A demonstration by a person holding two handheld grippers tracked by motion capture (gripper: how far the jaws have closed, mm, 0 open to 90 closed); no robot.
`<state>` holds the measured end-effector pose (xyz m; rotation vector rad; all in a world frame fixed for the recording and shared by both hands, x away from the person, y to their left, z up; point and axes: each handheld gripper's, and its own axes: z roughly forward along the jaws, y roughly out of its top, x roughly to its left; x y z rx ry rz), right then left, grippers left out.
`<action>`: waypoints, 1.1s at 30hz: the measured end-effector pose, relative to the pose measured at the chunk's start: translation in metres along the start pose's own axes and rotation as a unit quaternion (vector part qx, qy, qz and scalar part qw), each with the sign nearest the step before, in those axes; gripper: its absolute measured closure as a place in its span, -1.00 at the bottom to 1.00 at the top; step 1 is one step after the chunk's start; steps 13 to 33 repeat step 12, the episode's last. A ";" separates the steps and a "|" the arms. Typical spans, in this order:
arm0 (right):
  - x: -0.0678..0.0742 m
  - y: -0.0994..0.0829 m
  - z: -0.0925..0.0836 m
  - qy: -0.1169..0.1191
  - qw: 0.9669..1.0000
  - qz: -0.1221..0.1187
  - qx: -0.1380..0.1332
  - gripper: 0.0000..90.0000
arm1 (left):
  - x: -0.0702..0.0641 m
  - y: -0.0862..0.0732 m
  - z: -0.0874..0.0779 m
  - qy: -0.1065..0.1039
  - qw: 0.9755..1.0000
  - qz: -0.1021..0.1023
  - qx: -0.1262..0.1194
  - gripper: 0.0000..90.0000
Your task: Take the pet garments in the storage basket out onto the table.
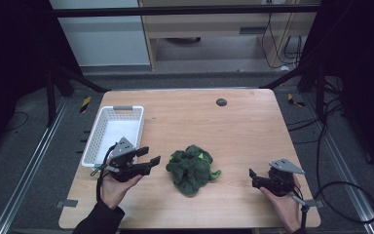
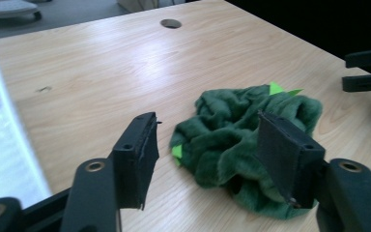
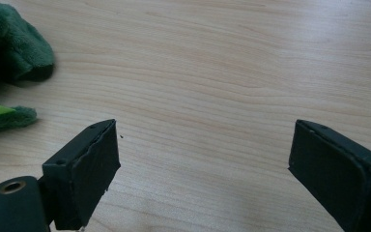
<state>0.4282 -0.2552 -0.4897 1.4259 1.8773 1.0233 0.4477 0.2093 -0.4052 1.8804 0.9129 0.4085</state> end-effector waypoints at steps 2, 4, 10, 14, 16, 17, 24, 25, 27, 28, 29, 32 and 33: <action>0.000 0.000 0.000 0.002 1.000 0.001 0.000 -0.77 | 0.001 -0.006 -0.004 0.012 1.000 -0.001 0.000 -0.06; 0.000 -0.001 -0.001 0.002 1.000 0.000 0.000 -0.77 | 0.002 -0.009 -0.006 0.016 1.000 -0.001 0.000 -0.01; 0.000 -0.002 -0.002 0.002 1.000 0.002 0.001 -0.77 | 0.005 -0.033 -0.012 0.030 0.999 -0.011 0.017 0.06; 0.000 -0.002 -0.002 0.003 1.000 0.003 0.002 -0.77 | 0.005 -0.043 -0.014 0.040 0.999 -0.010 0.023 0.06; 0.000 -0.002 -0.002 0.003 1.000 0.003 0.002 -0.77 | 0.005 -0.043 -0.014 0.040 0.999 -0.010 0.023 0.06; 0.000 -0.002 -0.002 0.003 1.000 0.003 0.002 -0.77 | 0.005 -0.043 -0.014 0.040 0.999 -0.010 0.023 0.06; 0.000 -0.002 -0.002 0.003 1.000 0.003 0.002 -0.77 | 0.005 -0.043 -0.014 0.040 0.999 -0.010 0.023 0.06; 0.000 -0.002 -0.002 0.003 1.000 0.003 0.002 -0.77 | 0.005 -0.043 -0.014 0.040 0.999 -0.010 0.023 0.06; 0.000 -0.002 -0.002 0.003 1.000 0.003 0.002 -0.77 | 0.005 -0.043 -0.014 0.040 0.999 -0.010 0.023 0.06; 0.000 -0.002 -0.002 0.003 1.000 0.003 0.002 -0.77 | 0.005 -0.043 -0.014 0.040 0.999 -0.010 0.023 0.06; 0.000 -0.002 -0.002 0.003 1.000 0.003 0.002 -0.77 | 0.005 -0.043 -0.014 0.040 0.999 -0.010 0.023 0.06; 0.000 -0.002 -0.002 0.003 1.000 0.003 0.002 -0.77 | 0.005 -0.043 -0.014 0.040 0.999 -0.010 0.023 0.06; 0.000 -0.002 -0.002 0.003 1.000 0.003 0.002 -0.77 | 0.005 -0.043 -0.014 0.040 0.999 -0.010 0.023 0.06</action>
